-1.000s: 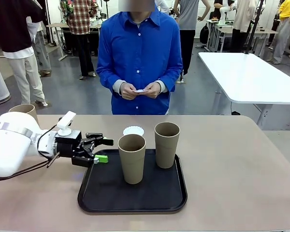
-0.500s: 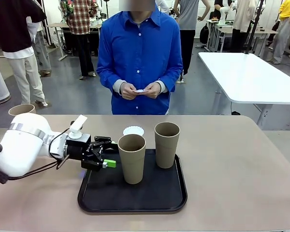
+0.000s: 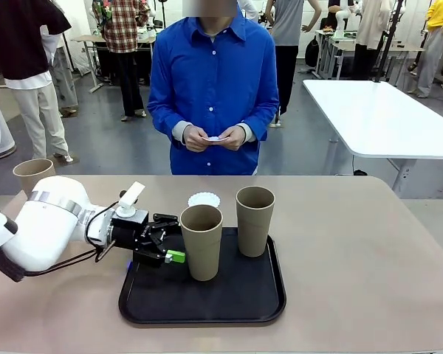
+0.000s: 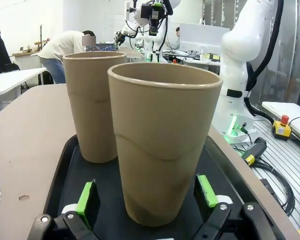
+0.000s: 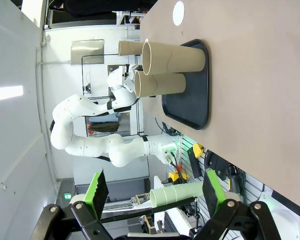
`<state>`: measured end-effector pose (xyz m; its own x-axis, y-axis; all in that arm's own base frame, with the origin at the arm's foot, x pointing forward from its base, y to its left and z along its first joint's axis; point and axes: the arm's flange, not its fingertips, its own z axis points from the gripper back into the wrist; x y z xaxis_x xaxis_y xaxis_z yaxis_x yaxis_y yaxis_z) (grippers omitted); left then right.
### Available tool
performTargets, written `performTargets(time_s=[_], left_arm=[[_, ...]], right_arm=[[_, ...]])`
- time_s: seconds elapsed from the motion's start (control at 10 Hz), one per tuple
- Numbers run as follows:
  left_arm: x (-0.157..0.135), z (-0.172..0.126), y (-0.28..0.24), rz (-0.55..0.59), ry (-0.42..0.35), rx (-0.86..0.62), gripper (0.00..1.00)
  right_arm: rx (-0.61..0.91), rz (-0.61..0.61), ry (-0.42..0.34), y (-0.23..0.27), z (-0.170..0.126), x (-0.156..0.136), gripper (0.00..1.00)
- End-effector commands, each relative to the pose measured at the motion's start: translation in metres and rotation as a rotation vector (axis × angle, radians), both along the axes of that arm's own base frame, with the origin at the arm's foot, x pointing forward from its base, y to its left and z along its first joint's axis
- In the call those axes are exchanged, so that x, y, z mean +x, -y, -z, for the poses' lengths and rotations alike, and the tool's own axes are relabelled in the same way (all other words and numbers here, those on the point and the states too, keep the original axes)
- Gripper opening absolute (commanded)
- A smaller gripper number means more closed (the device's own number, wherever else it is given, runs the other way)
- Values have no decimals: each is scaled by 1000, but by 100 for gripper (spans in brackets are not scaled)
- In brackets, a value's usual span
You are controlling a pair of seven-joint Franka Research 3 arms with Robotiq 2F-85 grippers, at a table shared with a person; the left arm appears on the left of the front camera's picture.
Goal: Place coasters on the table and set cups on them.
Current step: Take one Reusable plastic cup from the Flat Tray and place it on a coaster set by the human.
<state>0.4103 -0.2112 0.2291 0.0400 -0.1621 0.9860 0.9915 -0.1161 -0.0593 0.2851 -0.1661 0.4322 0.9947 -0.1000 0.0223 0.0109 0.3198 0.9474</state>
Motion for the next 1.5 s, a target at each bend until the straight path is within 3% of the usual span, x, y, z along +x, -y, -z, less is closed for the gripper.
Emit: performTargets(time_s=[0.0, 0.4, 1.4], left_arm=[[2, 5, 6, -4, 32, -10, 100], [0, 9, 11, 18, 11, -11, 100], [-2, 9, 35, 75, 51, 18, 100]], right_arm=[[11, -2, 6, 0, 0, -1, 100], [11, -2, 6, 0, 0, -1, 100], [11, -2, 6, 0, 0, -1, 100]])
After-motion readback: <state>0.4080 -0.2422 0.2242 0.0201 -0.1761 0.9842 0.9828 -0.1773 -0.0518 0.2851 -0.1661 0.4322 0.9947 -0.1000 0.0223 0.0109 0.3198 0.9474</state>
